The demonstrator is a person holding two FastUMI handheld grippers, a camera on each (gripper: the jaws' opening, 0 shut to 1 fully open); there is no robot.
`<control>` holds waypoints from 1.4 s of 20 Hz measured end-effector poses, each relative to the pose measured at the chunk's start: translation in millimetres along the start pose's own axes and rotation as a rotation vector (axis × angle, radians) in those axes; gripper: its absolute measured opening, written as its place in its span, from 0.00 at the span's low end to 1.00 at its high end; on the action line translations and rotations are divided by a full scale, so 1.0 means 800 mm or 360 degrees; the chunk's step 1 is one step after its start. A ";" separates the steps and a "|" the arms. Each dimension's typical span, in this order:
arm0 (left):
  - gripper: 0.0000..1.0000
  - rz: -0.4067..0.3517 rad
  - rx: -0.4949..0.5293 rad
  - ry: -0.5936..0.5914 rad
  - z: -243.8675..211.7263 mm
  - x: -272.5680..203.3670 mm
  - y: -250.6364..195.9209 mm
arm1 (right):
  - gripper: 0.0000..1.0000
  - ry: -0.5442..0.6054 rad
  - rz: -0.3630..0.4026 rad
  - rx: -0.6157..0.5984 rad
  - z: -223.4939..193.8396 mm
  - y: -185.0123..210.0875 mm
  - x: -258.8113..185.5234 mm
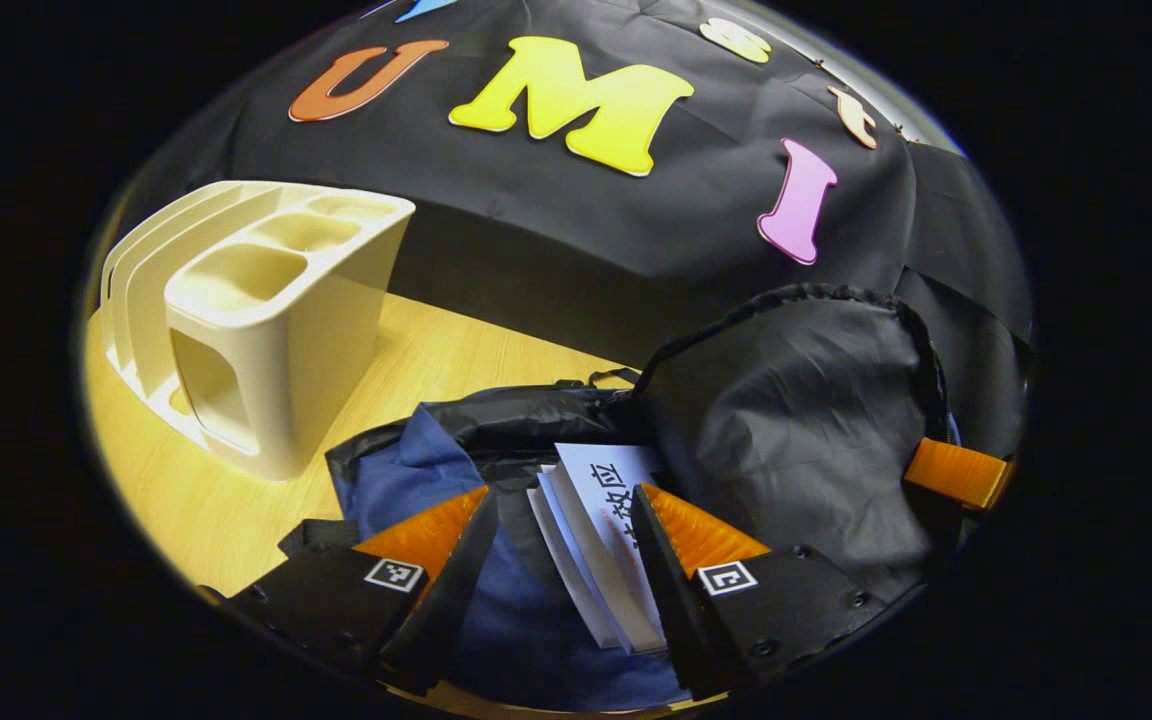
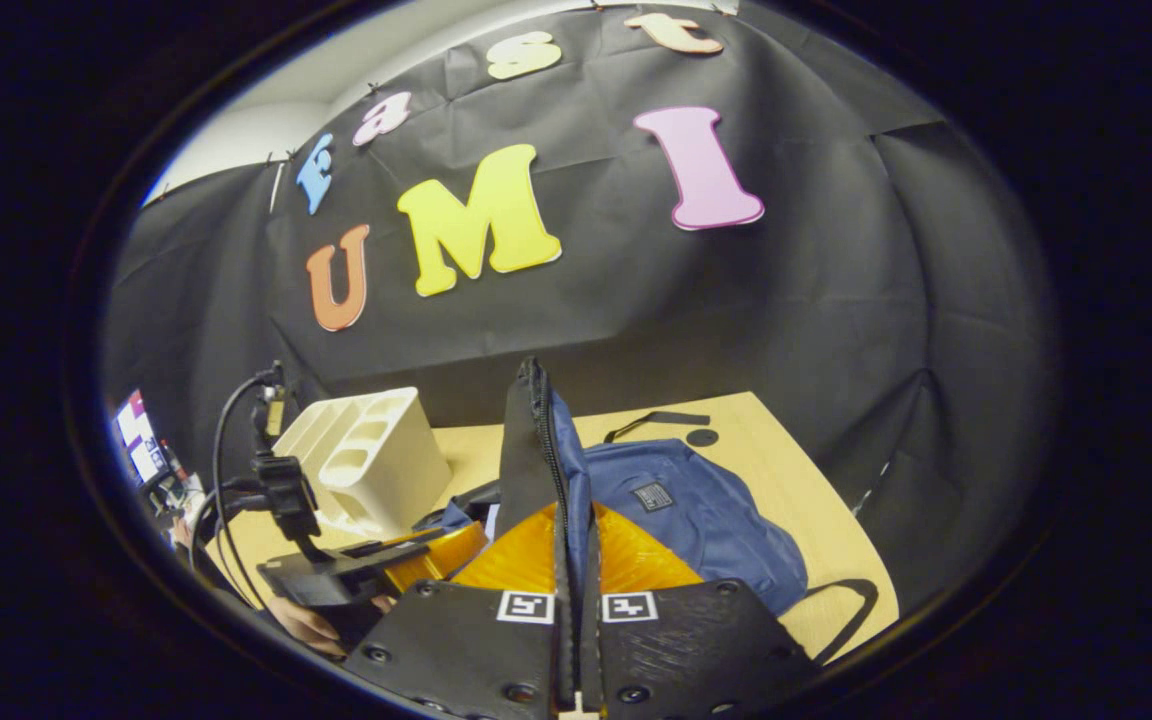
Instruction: Open the schoolbag, grab two books from the bookshelf and put them into the schoolbag.
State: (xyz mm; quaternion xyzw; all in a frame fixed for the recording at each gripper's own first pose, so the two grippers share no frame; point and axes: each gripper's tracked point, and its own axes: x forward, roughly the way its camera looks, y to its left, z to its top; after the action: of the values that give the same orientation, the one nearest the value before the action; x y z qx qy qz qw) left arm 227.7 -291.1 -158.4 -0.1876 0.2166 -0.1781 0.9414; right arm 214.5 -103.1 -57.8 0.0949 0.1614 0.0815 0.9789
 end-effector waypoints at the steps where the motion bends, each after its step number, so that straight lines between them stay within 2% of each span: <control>1: 0.84 0.0030 0.0014 -0.0012 0.002 -0.007 0.009 | 0.03 -0.0002 -0.0004 -0.0008 0.000 0.004 -0.002; 3: 0.84 0.0080 0.0045 -0.0025 0.001 -0.022 0.028 | 0.03 -0.0012 -0.0039 -0.0037 -0.003 0.008 -0.009; 4: 0.84 0.0100 0.0058 -0.0021 0.002 -0.032 0.038 | 0.08 -0.0025 -0.0054 -0.0051 -0.004 0.010 -0.011; 7: 0.84 0.0175 0.0105 -0.0065 0.007 -0.065 0.074 | 0.10 -0.0039 -0.0094 -0.0065 -0.017 0.017 -0.018; 9: 0.84 0.0233 0.0144 -0.0096 0.008 -0.085 0.097 | 0.16 -0.0028 -0.0129 -0.0073 -0.032 0.020 -0.021; 12: 0.84 0.0328 0.0195 -0.0128 0.009 -0.118 0.131 | 0.16 -0.0041 -0.0166 -0.0066 -0.043 0.026 -0.030; 21: 0.84 0.0500 0.0248 -0.0278 0.020 -0.216 0.192 | 0.29 -0.0081 -0.0185 -0.0096 -0.077 0.059 -0.079; 24: 0.84 0.0546 0.0274 -0.0302 0.016 -0.245 0.201 | 0.40 -0.0106 -0.0179 -0.0126 -0.089 0.068 -0.097; 26: 0.84 0.0543 0.0257 -0.0311 0.013 -0.263 0.201 | 0.52 -0.0134 -0.0171 -0.0110 -0.091 0.073 -0.113; 27: 0.85 0.0535 0.0240 -0.0310 0.011 -0.270 0.200 | 0.67 -0.0160 -0.0154 -0.0102 -0.091 0.079 -0.120; 28: 0.86 0.0535 0.0237 -0.0317 0.011 -0.279 0.196 | 0.70 -0.0197 -0.0153 -0.0106 -0.089 0.081 -0.128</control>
State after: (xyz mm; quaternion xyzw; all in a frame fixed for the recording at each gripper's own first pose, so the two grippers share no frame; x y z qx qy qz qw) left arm 83.5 -59.7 -142.2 -0.0954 0.1369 -0.0145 0.9859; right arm 86.7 -48.5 -79.3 0.0593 0.1021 0.0336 0.9924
